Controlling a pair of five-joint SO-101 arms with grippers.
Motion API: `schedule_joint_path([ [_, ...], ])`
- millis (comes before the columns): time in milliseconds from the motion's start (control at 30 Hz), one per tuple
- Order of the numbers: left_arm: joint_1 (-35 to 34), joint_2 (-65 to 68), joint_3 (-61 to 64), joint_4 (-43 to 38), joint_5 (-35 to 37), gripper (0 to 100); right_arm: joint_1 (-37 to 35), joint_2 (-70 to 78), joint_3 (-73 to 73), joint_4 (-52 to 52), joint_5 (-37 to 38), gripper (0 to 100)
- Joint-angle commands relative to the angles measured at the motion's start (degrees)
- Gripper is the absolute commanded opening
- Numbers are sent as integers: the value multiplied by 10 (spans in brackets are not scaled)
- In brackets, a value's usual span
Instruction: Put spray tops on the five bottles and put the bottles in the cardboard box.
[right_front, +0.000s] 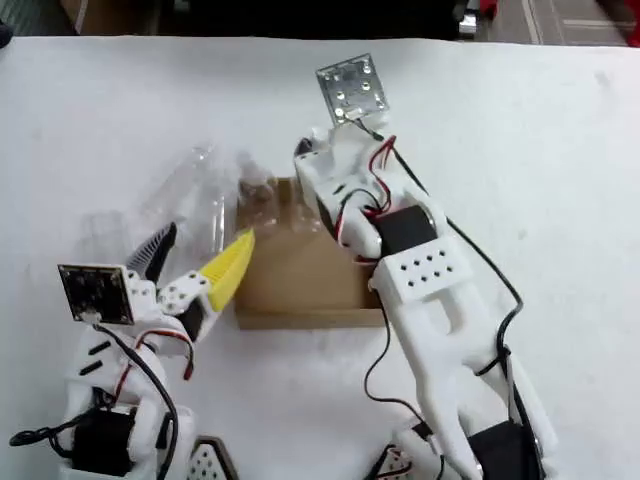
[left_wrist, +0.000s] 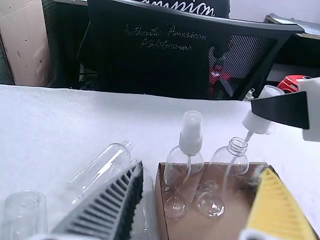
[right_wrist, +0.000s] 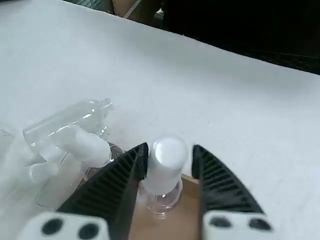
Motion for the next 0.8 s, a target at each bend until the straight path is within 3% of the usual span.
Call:
schedule_joint_path([
  [0, -5, -1, -3, -17, -4, 331, -5, -7, -11, -12, -1, 218],
  [333, -5, -1, -2, -18, -4, 331, -1, -24, -21, -5, -2, 220],
  [567, -5, -1, -2, -18, -4, 331, 30, -155, -87, 84, -6, 220],
  [767, -5, -1, -2, -17, -4, 331, 95, -218, -47, 164, -7, 219],
])
